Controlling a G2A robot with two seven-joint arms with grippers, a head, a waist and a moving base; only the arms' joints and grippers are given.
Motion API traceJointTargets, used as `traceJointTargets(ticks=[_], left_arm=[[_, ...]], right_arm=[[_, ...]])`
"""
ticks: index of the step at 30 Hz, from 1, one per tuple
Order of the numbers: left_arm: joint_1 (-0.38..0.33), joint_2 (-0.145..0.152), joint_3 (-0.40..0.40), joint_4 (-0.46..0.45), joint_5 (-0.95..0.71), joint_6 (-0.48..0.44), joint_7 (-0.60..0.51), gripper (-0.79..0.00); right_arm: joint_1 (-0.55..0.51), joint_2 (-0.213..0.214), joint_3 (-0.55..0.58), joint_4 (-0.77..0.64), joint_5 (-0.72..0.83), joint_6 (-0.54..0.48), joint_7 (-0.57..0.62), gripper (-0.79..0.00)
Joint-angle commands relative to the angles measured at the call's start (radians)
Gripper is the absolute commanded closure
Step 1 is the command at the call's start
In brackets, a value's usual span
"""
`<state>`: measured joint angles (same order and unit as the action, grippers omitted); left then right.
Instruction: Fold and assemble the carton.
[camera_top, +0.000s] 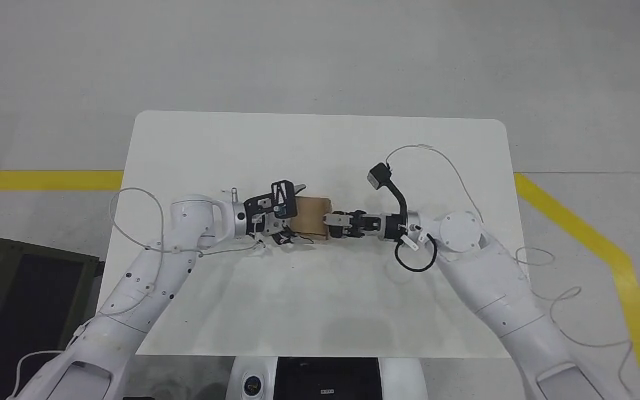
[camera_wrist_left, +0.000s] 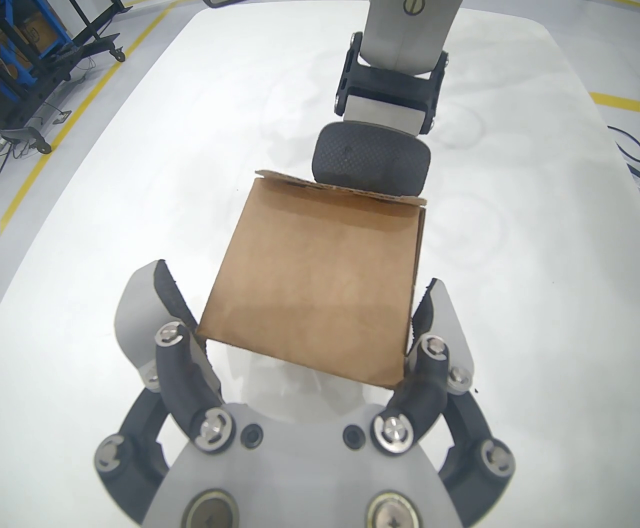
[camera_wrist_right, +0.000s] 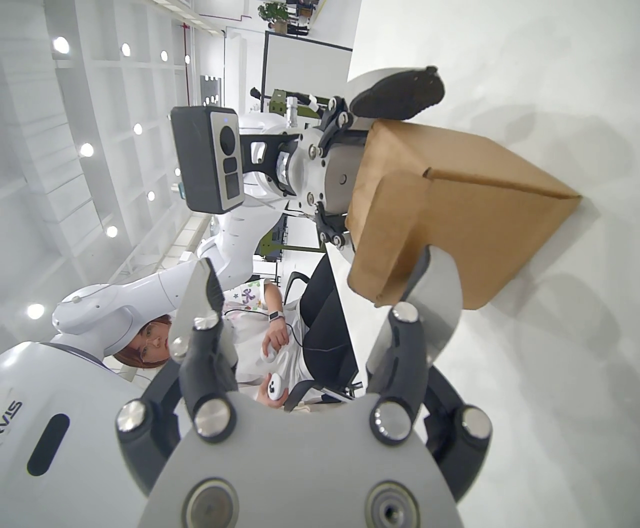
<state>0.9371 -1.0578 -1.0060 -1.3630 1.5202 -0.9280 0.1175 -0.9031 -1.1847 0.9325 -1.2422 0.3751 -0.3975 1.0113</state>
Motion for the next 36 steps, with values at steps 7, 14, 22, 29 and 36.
traceJointTargets(ticks=[7,14,22,29,36], left_arm=[[0.004,0.003,-0.004,-0.005,0.003,-0.001,-0.005,-0.785],[0.007,0.005,-0.006,-0.004,0.006,-0.001,-0.003,-0.785],[0.010,0.007,-0.009,-0.007,0.009,-0.001,-0.002,-0.785],[0.012,0.008,-0.010,-0.010,0.009,-0.001,-0.002,-0.785],[0.014,0.009,-0.008,-0.014,0.012,-0.001,-0.001,-0.785]], right_arm=[[0.006,-0.006,-0.011,0.038,-0.031,0.023,-0.018,-0.314],[0.007,-0.011,-0.014,0.058,-0.023,0.026,-0.021,-0.283],[0.019,-0.019,-0.022,0.092,-0.035,0.041,-0.029,-0.262],[0.025,-0.022,-0.017,0.110,-0.043,0.042,-0.043,-0.249],[0.034,-0.025,-0.016,0.116,-0.065,0.050,-0.042,-0.240]])
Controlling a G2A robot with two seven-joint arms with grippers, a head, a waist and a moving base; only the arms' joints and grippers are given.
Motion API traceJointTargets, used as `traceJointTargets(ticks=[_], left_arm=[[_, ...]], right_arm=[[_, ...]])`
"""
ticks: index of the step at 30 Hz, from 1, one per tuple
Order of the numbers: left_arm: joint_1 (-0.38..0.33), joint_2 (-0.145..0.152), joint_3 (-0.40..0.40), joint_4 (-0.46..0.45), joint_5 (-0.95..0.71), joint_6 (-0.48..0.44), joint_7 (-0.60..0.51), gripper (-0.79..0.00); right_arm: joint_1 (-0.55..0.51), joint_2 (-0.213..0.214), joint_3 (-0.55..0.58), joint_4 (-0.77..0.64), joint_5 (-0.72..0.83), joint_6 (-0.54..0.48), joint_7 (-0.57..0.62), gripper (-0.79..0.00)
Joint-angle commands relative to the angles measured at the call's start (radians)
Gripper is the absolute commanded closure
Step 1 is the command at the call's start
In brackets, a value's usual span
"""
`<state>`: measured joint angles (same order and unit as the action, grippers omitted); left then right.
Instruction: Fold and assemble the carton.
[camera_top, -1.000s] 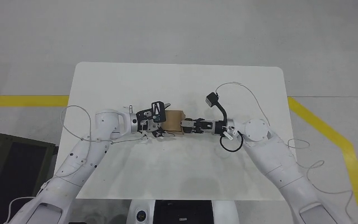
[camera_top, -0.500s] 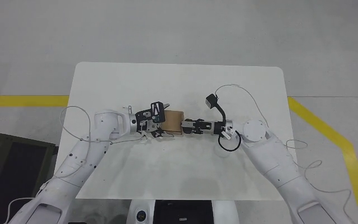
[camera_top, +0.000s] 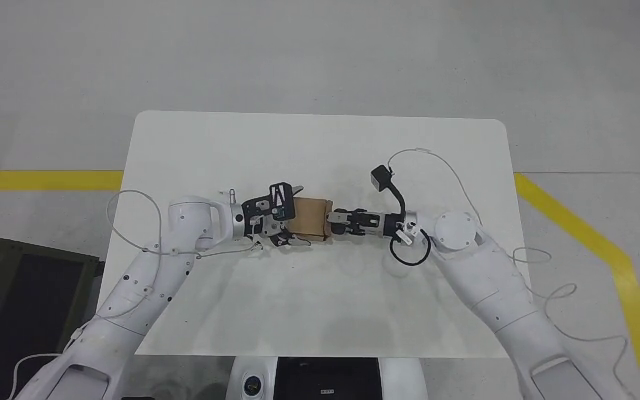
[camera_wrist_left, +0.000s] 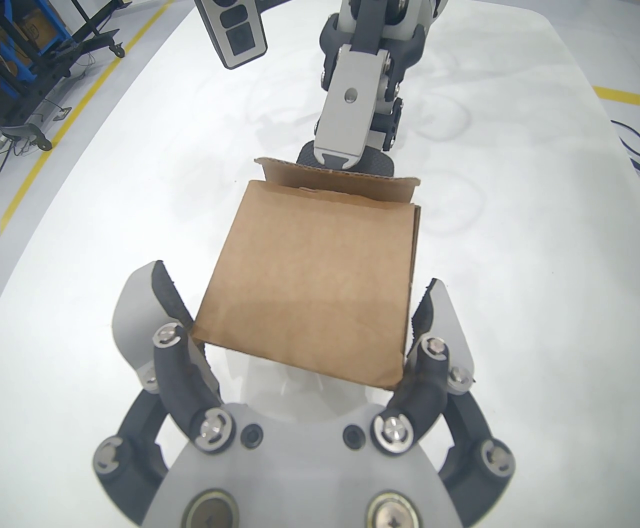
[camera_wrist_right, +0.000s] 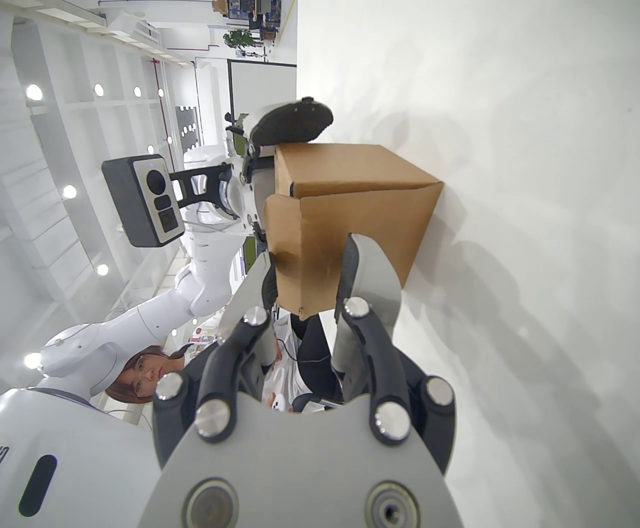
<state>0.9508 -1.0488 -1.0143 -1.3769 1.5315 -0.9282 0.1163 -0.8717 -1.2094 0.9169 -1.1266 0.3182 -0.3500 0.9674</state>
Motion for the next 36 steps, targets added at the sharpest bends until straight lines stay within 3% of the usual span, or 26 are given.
traceJointTargets(ticks=[1,10,36], left_arm=[[0.000,0.000,0.000,-0.001,0.000,0.000,0.000,-0.785],[0.003,0.002,0.000,-0.004,0.000,0.000,0.000,-0.785],[0.009,0.004,0.002,-0.016,0.002,0.005,0.005,-0.785]], right_arm=[[0.004,0.000,0.000,0.000,-0.013,0.006,0.000,-0.234],[0.005,0.004,0.014,-0.013,-0.069,0.027,-0.018,-0.188],[0.009,0.006,0.015,-0.105,-0.176,0.107,-0.023,-0.160]])
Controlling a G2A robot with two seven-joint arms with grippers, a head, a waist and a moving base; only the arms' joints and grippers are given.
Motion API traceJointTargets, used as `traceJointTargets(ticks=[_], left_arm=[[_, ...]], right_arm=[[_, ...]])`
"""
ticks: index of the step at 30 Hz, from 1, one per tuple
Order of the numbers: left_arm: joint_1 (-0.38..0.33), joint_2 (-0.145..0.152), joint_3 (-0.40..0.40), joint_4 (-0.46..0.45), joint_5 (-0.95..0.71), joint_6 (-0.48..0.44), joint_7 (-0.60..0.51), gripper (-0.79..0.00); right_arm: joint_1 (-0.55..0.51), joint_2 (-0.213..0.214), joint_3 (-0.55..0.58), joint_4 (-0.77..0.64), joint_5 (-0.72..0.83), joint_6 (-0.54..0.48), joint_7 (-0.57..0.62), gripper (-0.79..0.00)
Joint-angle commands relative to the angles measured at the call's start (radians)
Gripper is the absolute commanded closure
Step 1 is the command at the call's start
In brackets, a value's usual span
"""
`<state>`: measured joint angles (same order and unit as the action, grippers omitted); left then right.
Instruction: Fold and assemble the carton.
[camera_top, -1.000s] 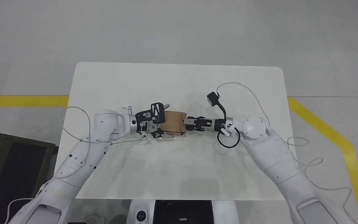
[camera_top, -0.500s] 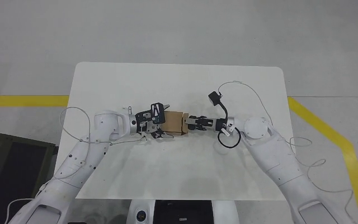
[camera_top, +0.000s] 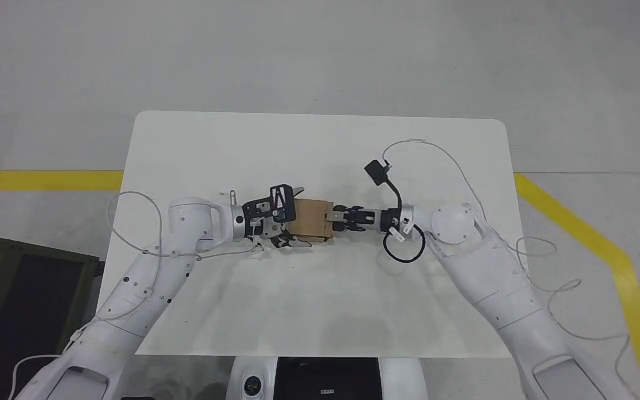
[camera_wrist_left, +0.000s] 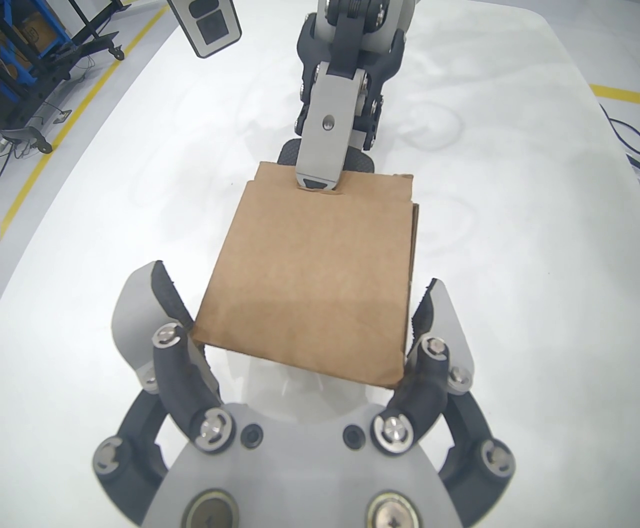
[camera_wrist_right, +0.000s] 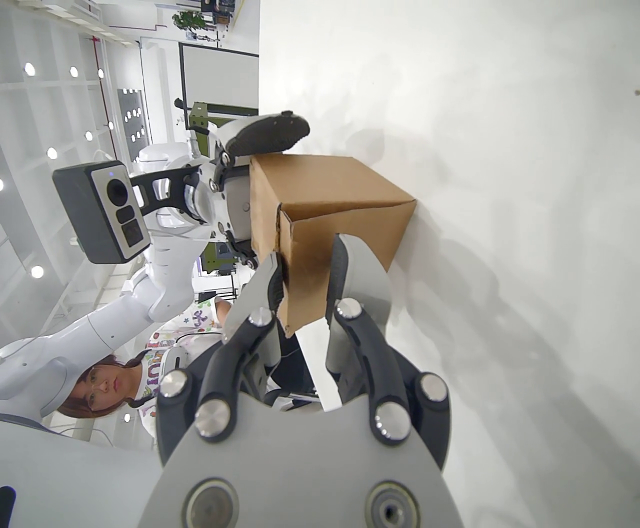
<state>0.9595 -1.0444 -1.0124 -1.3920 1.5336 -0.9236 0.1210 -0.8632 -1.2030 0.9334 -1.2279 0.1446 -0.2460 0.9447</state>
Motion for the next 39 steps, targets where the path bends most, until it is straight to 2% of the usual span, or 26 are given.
traceJointTargets(ticks=[1,13,20,23,24,25,32,39], left_arm=[[0.001,0.000,0.001,-0.002,0.000,0.001,0.000,-0.785],[0.003,0.001,0.000,-0.003,0.001,0.004,-0.003,-0.785],[0.004,0.002,-0.001,-0.003,-0.001,0.004,-0.006,-0.785],[0.004,0.002,-0.001,-0.002,-0.002,0.004,-0.006,-0.785],[0.004,0.003,-0.001,-0.002,-0.002,0.006,-0.008,-0.785],[0.004,0.003,-0.001,-0.002,-0.003,0.007,-0.009,-0.785],[0.004,0.003,-0.001,-0.001,-0.007,0.005,-0.010,-0.785],[0.003,0.002,0.002,-0.002,-0.009,0.004,-0.011,-0.785]], right_arm=[[0.002,-0.001,-0.003,-0.006,-0.004,0.005,-0.002,-0.163],[-0.009,0.002,0.014,-0.007,-0.014,-0.005,-0.002,-0.225],[-0.051,0.019,0.065,-0.058,-0.017,-0.005,0.003,-0.215],[-0.065,0.025,0.083,-0.073,-0.024,-0.004,0.010,-0.163],[-0.069,0.027,0.088,-0.077,-0.029,-0.001,0.009,-0.102],[-0.074,0.029,0.092,-0.082,-0.037,0.004,0.009,-0.003],[-0.099,0.036,0.092,-0.117,-0.060,0.032,0.032,0.000],[-0.077,0.025,0.049,-0.121,-0.064,0.041,0.032,0.000]])
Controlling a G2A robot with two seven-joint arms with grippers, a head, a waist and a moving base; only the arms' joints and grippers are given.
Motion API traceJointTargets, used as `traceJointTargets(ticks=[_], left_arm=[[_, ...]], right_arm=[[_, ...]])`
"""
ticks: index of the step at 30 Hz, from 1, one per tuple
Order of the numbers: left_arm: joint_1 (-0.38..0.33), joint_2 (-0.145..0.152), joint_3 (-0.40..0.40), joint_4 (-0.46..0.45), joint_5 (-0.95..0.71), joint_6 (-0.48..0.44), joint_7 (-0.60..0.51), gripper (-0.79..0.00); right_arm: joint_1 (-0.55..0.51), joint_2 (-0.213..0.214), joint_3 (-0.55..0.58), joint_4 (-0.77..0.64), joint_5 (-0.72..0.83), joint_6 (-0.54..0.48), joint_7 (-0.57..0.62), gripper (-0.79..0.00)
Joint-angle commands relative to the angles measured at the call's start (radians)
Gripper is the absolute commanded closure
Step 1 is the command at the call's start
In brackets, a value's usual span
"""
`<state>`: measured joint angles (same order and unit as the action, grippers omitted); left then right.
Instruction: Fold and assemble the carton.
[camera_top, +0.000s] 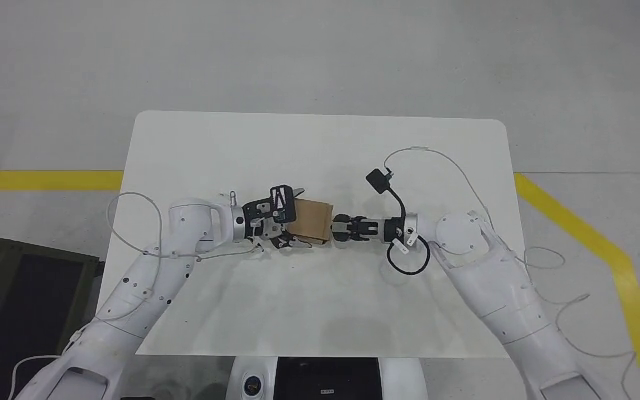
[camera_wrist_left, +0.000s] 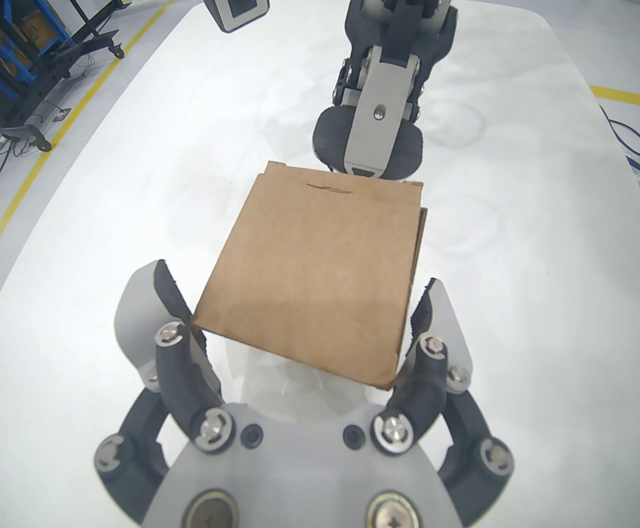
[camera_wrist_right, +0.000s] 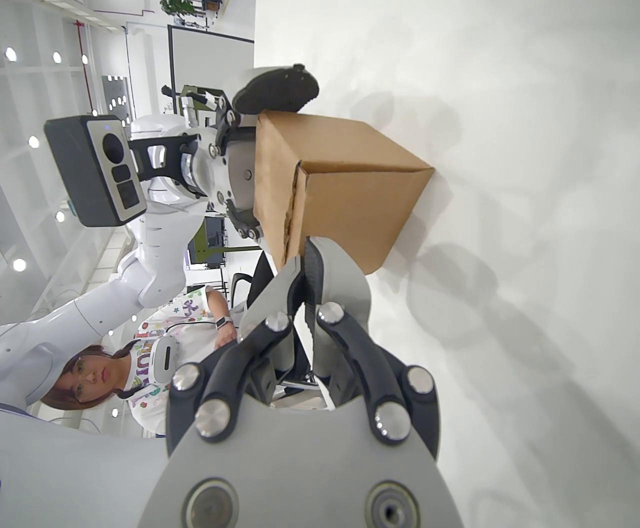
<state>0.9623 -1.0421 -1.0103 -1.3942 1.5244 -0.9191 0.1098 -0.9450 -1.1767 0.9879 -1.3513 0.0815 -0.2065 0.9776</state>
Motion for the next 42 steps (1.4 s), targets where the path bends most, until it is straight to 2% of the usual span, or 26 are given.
traceJointTargets(ticks=[1,12,20,28,29,31,33,34,35,39,42], left_arm=[[0.000,0.000,0.001,0.000,0.000,0.000,0.000,-0.785],[-0.002,-0.002,0.007,0.000,-0.007,0.006,-0.008,-0.785],[-0.004,0.001,-0.006,0.002,-0.014,0.002,-0.009,-0.785],[0.033,0.028,-0.083,-0.025,-0.110,-0.093,-0.065,-0.785],[0.042,0.033,-0.092,-0.034,-0.142,-0.093,-0.077,-0.785],[0.056,0.046,-0.111,-0.053,-0.221,-0.093,-0.107,-0.785],[0.063,0.060,-0.134,-0.077,-0.300,-0.093,-0.150,-0.785],[0.064,0.067,-0.148,-0.088,-0.341,-0.093,-0.171,-0.785],[0.063,0.073,-0.164,-0.098,-0.377,-0.093,-0.192,-0.785],[0.049,0.086,-0.229,-0.118,-0.489,-0.061,-0.261,-0.785],[0.028,0.086,-0.248,-0.121,-0.518,0.007,-0.304,-0.785]], right_arm=[[0.010,-0.003,-0.011,0.005,-0.001,0.002,0.000,0.000],[0.055,-0.020,-0.055,0.047,0.003,-0.010,0.001,0.000],[0.050,-0.015,-0.030,0.049,0.009,-0.027,-0.004,0.000],[-0.005,0.008,0.047,0.009,-0.007,-0.138,-0.030,-0.015],[-0.011,0.010,0.058,0.002,-0.003,-0.170,-0.038,-0.037],[-0.026,0.014,0.078,-0.001,0.006,-0.226,-0.052,-0.234],[-0.037,0.018,0.097,-0.001,0.008,-0.281,-0.066,-0.397],[-0.040,0.020,0.107,0.001,0.008,-0.305,-0.075,-0.705],[-0.043,0.022,0.116,-0.001,0.008,-0.330,-0.086,-0.785],[-0.048,0.028,0.155,0.000,-0.018,-0.420,-0.145,-0.785],[-0.042,0.034,0.191,-0.013,-0.113,-0.552,-0.206,-0.785]])
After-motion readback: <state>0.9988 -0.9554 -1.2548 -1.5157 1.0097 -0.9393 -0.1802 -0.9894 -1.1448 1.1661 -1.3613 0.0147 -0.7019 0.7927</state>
